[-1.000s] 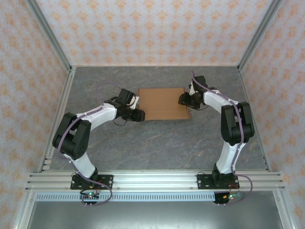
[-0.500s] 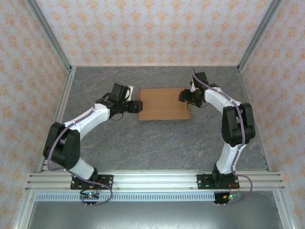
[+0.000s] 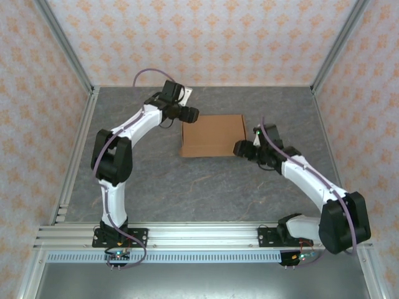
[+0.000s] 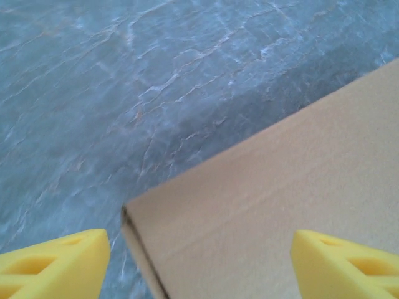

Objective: Fold the paper box

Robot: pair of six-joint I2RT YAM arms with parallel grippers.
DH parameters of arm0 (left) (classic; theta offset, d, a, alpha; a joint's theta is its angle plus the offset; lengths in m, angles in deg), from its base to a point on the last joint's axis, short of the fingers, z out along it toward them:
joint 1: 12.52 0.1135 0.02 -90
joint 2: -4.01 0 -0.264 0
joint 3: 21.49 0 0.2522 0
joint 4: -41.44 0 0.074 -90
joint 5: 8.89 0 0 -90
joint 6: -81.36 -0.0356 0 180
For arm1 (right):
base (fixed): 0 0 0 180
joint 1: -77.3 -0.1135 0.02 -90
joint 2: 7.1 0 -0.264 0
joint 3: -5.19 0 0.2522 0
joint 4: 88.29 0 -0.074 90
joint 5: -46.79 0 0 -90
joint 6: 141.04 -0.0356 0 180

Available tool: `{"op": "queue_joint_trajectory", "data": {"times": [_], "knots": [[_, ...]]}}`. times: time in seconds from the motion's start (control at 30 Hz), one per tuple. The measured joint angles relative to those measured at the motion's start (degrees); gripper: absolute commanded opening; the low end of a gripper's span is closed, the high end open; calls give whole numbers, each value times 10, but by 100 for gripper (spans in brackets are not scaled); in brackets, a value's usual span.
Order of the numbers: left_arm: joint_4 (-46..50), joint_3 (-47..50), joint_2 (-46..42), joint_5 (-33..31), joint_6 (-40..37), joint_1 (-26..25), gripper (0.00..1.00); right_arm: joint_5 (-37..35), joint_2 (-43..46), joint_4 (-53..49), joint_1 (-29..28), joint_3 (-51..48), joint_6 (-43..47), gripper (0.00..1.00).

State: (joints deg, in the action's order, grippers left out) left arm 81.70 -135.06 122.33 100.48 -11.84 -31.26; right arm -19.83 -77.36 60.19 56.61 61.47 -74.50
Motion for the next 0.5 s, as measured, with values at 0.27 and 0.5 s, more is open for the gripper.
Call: {"op": "queue_joint_trajectory", "data": {"times": [0.27, 0.5], "knots": [[152, -296, 202, 88, -75, 5, 81, 13, -85, 187, -85, -94, -146, 73], [249, -437, 311, 157, -89, 8, 81, 10, -165, 333, -89, -102, -226, 69]]}}
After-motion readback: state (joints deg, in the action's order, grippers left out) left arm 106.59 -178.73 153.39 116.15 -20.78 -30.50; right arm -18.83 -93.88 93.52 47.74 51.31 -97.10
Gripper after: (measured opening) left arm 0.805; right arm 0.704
